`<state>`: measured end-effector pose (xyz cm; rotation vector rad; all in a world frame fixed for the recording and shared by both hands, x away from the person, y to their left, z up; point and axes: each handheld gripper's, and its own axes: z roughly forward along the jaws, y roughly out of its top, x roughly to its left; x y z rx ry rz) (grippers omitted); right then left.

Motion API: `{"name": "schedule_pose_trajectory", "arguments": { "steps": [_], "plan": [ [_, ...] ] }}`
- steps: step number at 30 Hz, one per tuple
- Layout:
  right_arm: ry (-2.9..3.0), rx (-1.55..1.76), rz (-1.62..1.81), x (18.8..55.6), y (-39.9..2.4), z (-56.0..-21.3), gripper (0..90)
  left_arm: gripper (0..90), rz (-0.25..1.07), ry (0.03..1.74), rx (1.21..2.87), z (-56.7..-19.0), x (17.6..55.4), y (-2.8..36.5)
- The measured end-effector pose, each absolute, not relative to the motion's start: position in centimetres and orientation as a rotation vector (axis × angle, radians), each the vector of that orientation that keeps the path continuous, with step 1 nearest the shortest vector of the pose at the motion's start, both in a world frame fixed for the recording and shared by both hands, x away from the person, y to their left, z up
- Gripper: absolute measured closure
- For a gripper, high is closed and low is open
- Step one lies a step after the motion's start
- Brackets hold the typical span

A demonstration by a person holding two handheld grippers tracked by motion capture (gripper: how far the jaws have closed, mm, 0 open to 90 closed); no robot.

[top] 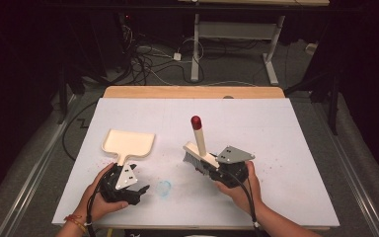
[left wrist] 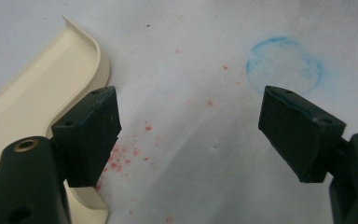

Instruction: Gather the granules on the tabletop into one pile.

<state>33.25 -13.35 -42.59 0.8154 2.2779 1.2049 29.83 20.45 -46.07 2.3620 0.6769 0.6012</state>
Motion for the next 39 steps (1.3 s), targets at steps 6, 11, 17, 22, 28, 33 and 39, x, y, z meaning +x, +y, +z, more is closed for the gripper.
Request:
{"name": "schedule_pose_trajectory", "arguments": {
  "steps": [6,11,17,22,28,33,39],
  "plan": [
    [2.264,0.795,1.228,32.5,-14.3,-41.4,67.5,20.1,0.603,0.676,2.365,-46.1,29.9,20.5],
    [2.228,0.778,1.277,32.3,-15.3,-40.1,67.5,20.1,0.605,0.676,2.363,-46.0,29.8,20.5],
    [2.230,0.755,1.325,31.9,-17.1,-39.1,67.5,20.0,0.609,0.677,2.355,-46.0,29.8,20.5],
    [2.218,0.757,1.325,31.7,-19.1,-38.7,67.5,20.0,0.616,0.685,2.348,-45.9,29.9,20.5],
    [2.210,0.744,1.308,31.5,-21.0,-38.4,67.5,20.1,0.632,0.697,2.342,-45.8,30.1,20.5],
    [2.174,0.775,1.303,31.3,-21.7,-38.2,67.5,20.1,0.651,0.725,2.317,-45.3,29.9,20.3],
    [2.224,0.809,1.335,32.1,-21.2,-38.2,67.6,19.9,0.714,0.653,2.238,-43.6,29.8,18.7]
  ]
}}
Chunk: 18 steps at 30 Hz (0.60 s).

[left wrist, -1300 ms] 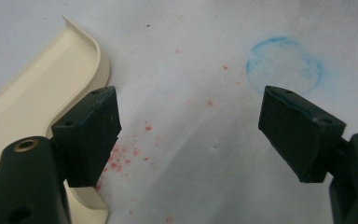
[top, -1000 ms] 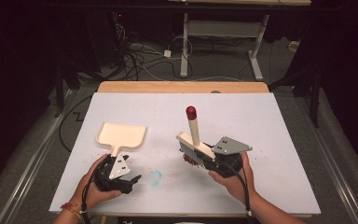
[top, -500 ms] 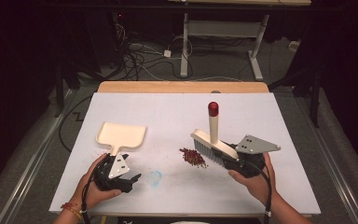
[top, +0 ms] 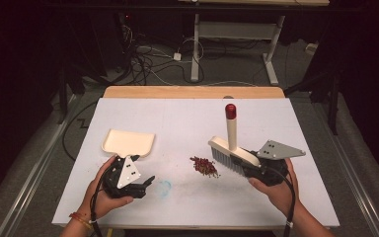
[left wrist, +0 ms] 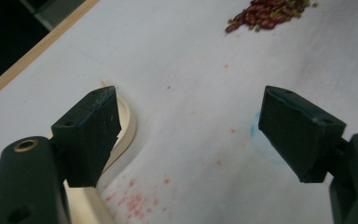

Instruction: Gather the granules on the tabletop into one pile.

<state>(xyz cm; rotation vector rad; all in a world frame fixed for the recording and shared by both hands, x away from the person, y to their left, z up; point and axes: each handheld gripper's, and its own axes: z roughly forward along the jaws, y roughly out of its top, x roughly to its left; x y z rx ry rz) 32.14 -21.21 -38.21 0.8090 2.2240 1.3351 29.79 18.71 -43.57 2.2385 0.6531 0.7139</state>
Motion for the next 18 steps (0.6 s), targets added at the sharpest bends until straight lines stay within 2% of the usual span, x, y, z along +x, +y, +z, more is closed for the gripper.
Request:
{"name": "schedule_pose_trajectory", "arguments": {
  "steps": [5,11,18],
  "plan": [
    [2.283,0.786,1.276,32.4,-21.3,-39.0,67.6,19.7,0.713,0.653,2.326,-45.4,30.0,18.9],
    [2.297,0.813,1.264,31.5,-22.8,-39.0,67.5,19.5,0.726,0.687,2.287,-45.1,29.6,20.0],
    [2.358,0.888,1.259,30.7,-26.7,-37.6,67.5,19.5,0.748,0.709,2.280,-44.8,29.4,21.0]
  ]
}}
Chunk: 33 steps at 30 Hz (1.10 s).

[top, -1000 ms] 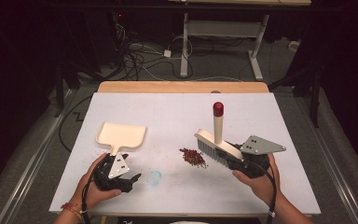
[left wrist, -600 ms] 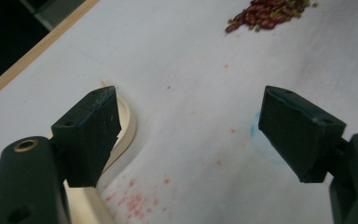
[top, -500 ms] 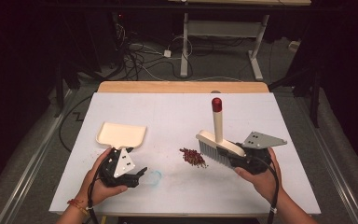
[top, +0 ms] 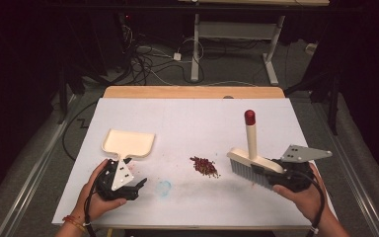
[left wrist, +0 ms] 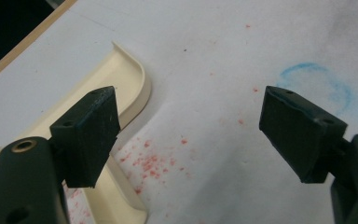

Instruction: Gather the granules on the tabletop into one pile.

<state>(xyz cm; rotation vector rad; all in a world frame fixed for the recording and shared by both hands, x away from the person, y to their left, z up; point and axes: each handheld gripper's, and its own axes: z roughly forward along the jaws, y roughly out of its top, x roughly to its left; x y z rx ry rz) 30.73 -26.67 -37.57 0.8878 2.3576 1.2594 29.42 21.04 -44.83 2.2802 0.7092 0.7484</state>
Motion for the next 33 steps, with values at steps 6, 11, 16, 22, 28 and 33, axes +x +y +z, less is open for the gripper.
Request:
{"name": "schedule_pose_trajectory", "arguments": {
  "steps": [6,11,16,22,28,33],
  "plan": [
    [2.468,0.991,1.237,31.0,-28.9,-38.3,67.3,19.5,0.740,0.708,2.295,-44.9,29.3,21.2],
    [2.562,1.087,1.255,33.0,-30.1,-39.4,67.4,19.4,0.735,0.702,2.307,-44.9,29.3,21.1],
    [2.613,1.156,1.237,35.8,-30.9,-40.3,67.4,19.5,0.723,0.695,2.322,-45.1,29.4,20.9],
    [2.701,1.220,1.221,39.5,-31.3,-41.5,64.8,19.5,0.714,0.688,2.332,-45.3,29.5,20.5],
    [2.672,1.339,1.242,42.0,-31.7,-42.4,56.2,19.5,0.705,0.685,2.342,-45.4,29.5,20.3],
    [2.569,1.471,1.203,42.8,-33.2,-42.9,45.7,19.5,0.697,0.680,2.355,-45.6,29.5,20.3]
  ]
}}
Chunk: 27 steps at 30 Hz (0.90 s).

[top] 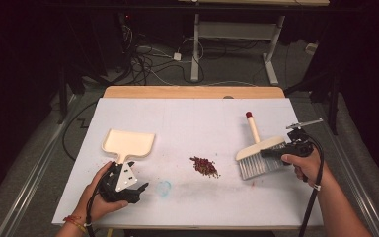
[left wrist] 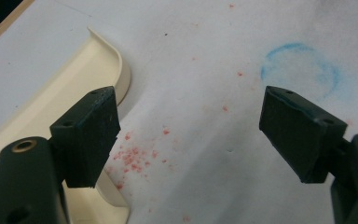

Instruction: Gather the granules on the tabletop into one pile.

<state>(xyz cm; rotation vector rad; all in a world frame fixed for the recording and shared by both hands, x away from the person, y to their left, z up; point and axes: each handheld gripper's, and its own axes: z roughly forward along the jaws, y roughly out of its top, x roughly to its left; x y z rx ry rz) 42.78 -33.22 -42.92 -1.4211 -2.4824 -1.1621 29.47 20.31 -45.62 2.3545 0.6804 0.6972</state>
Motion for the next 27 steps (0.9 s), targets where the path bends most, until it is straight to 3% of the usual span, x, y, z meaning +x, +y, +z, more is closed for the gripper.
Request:
{"name": "schedule_pose_trajectory", "arguments": {
  "steps": [2,12,20,27],
  "plan": [
    [-2.539,-1.514,-1.069,43.1,-33.5,-43.4,38.9,19.5,0.696,0.679,2.360,-45.6,29.5,20.3],
    [-2.727,-1.436,-0.972,40.4,-33.2,-42.4,33.2,19.4,0.713,0.680,2.359,-45.5,29.3,20.5],
    [-2.948,-1.453,-1.058,37.4,-32.2,-38.2,23.0,19.4,0.721,0.693,2.352,-45.3,29.3,20.6],
    [-3.043,-1.486,-1.177,35.5,-32.0,-35.5,23.3,19.4,0.719,0.694,2.353,-45.4,29.4,20.5]
  ]
}}
